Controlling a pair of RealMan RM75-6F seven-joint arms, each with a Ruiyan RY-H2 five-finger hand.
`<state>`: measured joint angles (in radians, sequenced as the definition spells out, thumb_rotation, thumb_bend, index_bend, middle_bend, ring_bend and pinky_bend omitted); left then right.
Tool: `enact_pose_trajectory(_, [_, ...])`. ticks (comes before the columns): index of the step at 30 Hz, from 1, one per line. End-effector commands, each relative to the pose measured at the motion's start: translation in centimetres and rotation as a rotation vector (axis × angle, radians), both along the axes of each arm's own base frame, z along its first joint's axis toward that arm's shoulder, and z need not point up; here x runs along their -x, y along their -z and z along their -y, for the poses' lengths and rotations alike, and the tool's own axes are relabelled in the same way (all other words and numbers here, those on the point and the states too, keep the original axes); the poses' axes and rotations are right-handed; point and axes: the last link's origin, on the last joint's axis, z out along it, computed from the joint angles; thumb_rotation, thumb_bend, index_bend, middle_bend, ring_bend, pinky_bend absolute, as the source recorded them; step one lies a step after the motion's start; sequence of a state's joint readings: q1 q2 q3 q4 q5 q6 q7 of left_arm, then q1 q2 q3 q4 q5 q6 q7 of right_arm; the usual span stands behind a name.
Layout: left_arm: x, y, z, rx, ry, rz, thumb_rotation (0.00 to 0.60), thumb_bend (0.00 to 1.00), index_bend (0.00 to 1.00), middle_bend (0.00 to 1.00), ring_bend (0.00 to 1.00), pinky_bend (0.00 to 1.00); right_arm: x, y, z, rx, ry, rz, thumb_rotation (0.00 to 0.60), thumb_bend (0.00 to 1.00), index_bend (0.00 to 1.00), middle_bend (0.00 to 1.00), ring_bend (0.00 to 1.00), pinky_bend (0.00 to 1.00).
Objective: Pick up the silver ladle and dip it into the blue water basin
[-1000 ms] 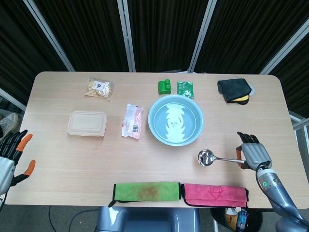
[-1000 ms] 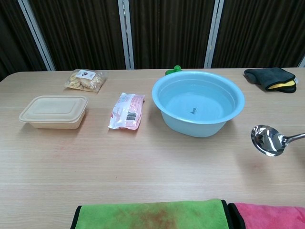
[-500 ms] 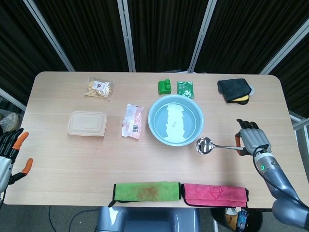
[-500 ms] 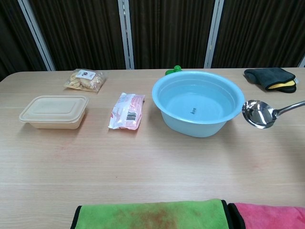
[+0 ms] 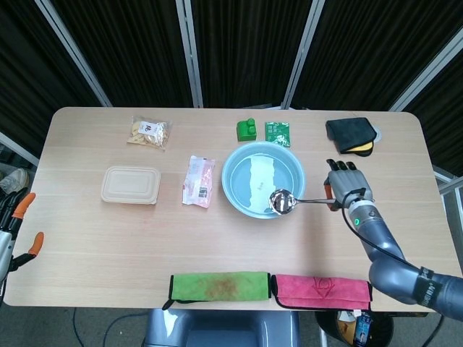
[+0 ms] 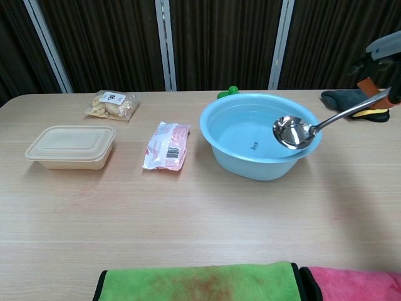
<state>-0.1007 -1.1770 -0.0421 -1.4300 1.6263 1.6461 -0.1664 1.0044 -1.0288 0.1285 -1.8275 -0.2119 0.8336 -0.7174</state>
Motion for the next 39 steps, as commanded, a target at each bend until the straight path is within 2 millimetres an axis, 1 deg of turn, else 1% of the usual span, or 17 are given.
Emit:
enact_pose_trajectory(1, [0.1, 0.1, -0.3, 0.004, -0.009, 0.002, 0.600, 0.44, 0.00, 0.00, 0.00, 0.00, -0.4, 2.1, 1.4, -0.030, 0.010, -0.031, 0.600, 0.42, 0.71, 0.00, 0.00, 0.00])
enact_pose_trajectory(5, [0.1, 0.3, -0.5, 0.011, -0.016, 0.001, 0.600, 0.44, 0.00, 0.00, 0.00, 0.00, -0.3, 3.5, 2.3, -0.044, 0.020, -0.044, 0.600, 0.41, 0.72, 0.01, 0.00, 0.00])
enact_pose_trajectory(6, [0.3, 0.3, -0.7, 0.014, -0.023, -0.001, 0.600, 0.44, 0.00, 0.00, 0.00, 0.00, -0.3, 4.3, 2.7, -0.056, 0.023, -0.048, 0.600, 0.42, 0.72, 0.01, 0.00, 0.00])
enact_pose_trajectory(8, [0.4, 0.3, -1.0, 0.016, -0.032, -0.002, 0.600, 0.44, 0.00, 0.00, 0.00, 0.00, -0.3, 5.3, 3.4, -0.062, 0.028, -0.056, 0.600, 0.42, 0.72, 0.01, 0.00, 0.00])
enact_pose_trajectory(16, [0.6, 0.5, -1.5, 0.019, -0.053, -0.008, 0.600, 0.44, 0.00, 0.00, 0.00, 0.00, -0.2, 7.5, 4.8, -0.081, 0.032, -0.078, 0.600, 0.41, 0.72, 0.01, 0.00, 0.00])
enact_pose_trajectory(23, [0.6, 0.5, -1.7, 0.019, -0.059, -0.003, 0.600, 0.45, 0.00, 0.00, 0.00, 0.00, -0.1, 8.7, 5.1, -0.095, 0.036, -0.088, 0.600, 0.41, 0.72, 0.01, 0.00, 0.00])
enact_pose_trajectory(28, [0.7, 0.5, -1.9, 0.028, -0.060, 0.005, 0.600, 0.44, 0.00, 0.00, 0.00, 0.00, 0.0, 9.6, 4.9, -0.101, 0.035, -0.101, 0.600, 0.41, 0.72, 0.01, 0.00, 0.00])
enact_pose_trajectory(34, [1.1, -0.3, -2.0, 0.011, -0.074, 0.023, 0.600, 0.44, 0.00, 0.00, 0.00, 0.00, 0.0, 10.5, 4.4, -0.100, 0.036, -0.107, 0.600, 0.41, 0.72, 0.01, 0.00, 0.00])
enact_pose_trajectory(39, [1.3, -0.8, -2.0, 0.004, -0.074, 0.037, 0.600, 0.44, 0.00, 0.00, 0.00, 0.00, -1.1, 10.6, 4.4, -0.096, 0.032, -0.100, 0.600, 0.41, 0.72, 0.01, 0.00, 0.00])
